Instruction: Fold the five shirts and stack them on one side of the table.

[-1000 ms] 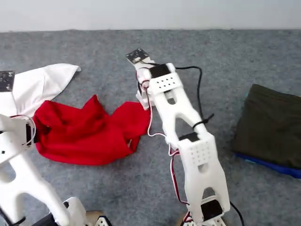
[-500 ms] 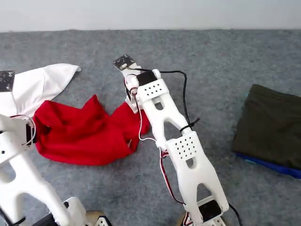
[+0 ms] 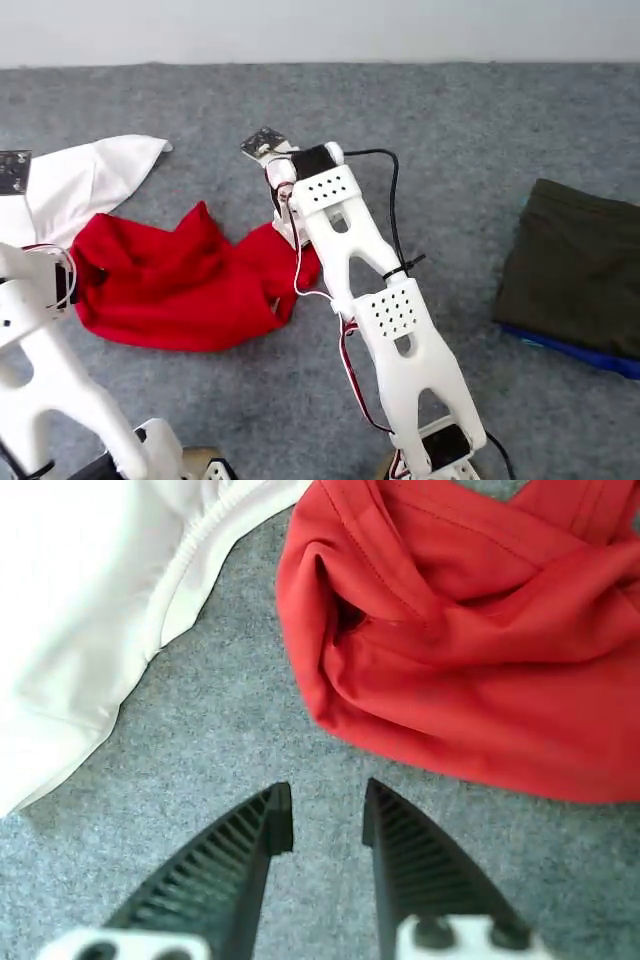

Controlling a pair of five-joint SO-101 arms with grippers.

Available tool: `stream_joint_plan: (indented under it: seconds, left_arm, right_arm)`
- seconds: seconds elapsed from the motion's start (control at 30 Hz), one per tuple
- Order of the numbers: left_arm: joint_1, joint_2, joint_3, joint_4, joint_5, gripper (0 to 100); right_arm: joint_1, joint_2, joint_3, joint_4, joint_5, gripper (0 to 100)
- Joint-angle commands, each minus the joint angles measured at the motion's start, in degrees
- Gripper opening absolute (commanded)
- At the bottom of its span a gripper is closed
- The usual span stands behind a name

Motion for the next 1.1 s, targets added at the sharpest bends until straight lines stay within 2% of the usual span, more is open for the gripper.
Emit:
stream_joint_plan:
  seconds: [0.0,0.23,0.47,0.73,1.07]
  left_arm:
    - [-0.2,-1.6,-0.7,0.2,0.3,12]
    - [0.0,-1.1,-7.8,0.2,0.4,12]
    - [0.1,-1.5,-13.4,-1.1,5.5,12]
    - [0.1,-1.6,-16.7,-0.8,5.6,12]
    - [1.1,-5.5,-16.7,-0.6,5.6,12]
  right_arm:
    - [-0.1,-6.9,-6.4,3.1,2.2,1.0]
    - [1.6,-22.2,-1.1,3.1,3.2,0.9]
    - [1.3,-46.5,14.3,3.1,3.2,0.9]
    - [1.5,-73.5,24.9,2.8,3.2,0.9]
    - [1.6,-80.8,25.1,2.7,3.2,0.9]
